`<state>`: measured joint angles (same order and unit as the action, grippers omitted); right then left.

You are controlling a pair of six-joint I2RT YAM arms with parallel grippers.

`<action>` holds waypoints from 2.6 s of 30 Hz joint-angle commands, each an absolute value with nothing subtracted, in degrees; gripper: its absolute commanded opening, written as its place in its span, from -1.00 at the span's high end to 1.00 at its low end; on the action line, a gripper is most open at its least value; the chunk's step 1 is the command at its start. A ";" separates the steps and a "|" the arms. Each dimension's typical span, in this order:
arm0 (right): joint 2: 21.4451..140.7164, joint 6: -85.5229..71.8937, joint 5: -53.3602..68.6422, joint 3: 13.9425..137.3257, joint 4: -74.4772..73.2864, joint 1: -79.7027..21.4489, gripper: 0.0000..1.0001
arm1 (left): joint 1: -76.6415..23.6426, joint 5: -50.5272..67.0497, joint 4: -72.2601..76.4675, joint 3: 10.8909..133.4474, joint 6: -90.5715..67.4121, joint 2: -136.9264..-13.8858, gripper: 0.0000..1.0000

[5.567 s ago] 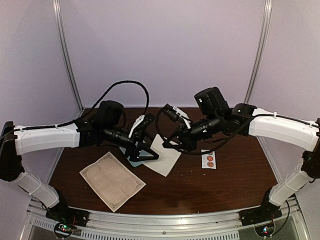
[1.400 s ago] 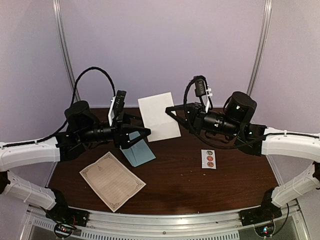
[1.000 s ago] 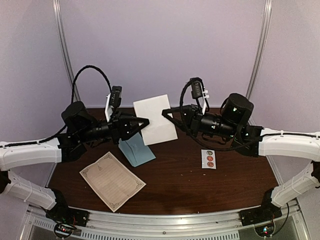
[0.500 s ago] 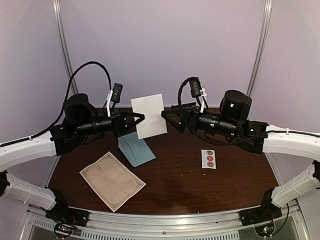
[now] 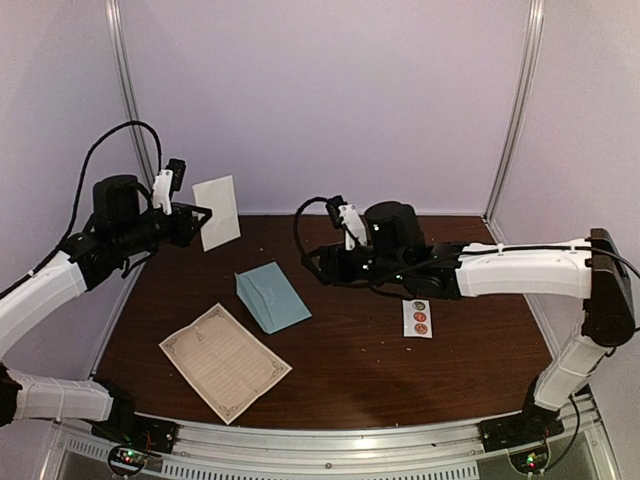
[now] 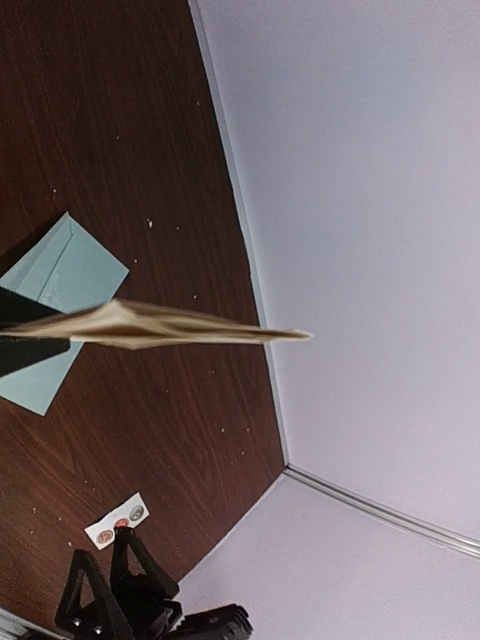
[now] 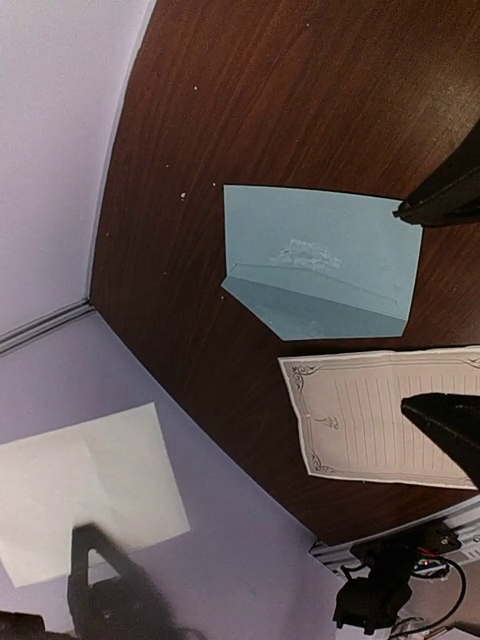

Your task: Place the letter into the envelope and seal it

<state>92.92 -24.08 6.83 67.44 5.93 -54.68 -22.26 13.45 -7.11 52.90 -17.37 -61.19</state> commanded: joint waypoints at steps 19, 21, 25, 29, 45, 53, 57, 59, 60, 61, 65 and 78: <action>127.31 -24.86 9.64 88.13 6.33 -54.76 -0.04 | -21.88 8.52 -9.51 51.07 -12.13 -60.82 1.00; 128.36 -25.63 9.16 88.41 6.21 -54.61 -0.04 | -21.85 8.64 -9.56 51.06 -12.08 -60.86 1.00; 129.59 -27.04 9.34 87.91 6.33 -54.08 -0.05 | -21.88 8.64 -9.56 50.89 -12.19 -60.82 1.00; 129.99 -28.79 9.05 86.68 5.93 -53.65 -0.05 | -21.86 8.64 -9.51 50.81 -12.21 -60.75 1.00; 118.70 -40.15 8.40 66.88 2.48 -52.91 -0.01 | -21.87 8.17 -9.54 50.58 -12.26 -59.94 1.00; 108.09 -51.41 12.99 53.00 5.94 -54.92 -0.01 | -21.88 9.42 -9.50 50.20 -12.95 -60.44 1.00; 104.27 -56.06 14.86 48.77 8.84 -56.41 0.00 | -21.87 9.96 -9.45 50.25 -13.08 -61.03 1.00; 101.91 -56.89 14.20 48.40 8.22 -57.23 0.00 | -21.88 9.98 -9.46 50.19 -13.07 -61.16 1.00; 100.72 -57.02 13.74 48.53 7.72 -57.56 0.00 | -21.88 9.90 -9.41 50.19 -13.07 -61.17 1.00; 99.50 -56.99 13.41 48.70 7.16 -57.79 0.00 | -21.84 10.01 -9.33 50.15 -13.14 -61.24 1.00; 94.21 -55.37 10.50 50.20 3.94 -58.05 -0.03 | -21.88 10.80 -9.01 50.02 -13.17 -61.35 1.00; 82.09 -46.88 4.02 47.96 -1.97 -52.65 -0.04 | -28.25 20.58 -7.48 49.93 -28.40 -63.28 1.00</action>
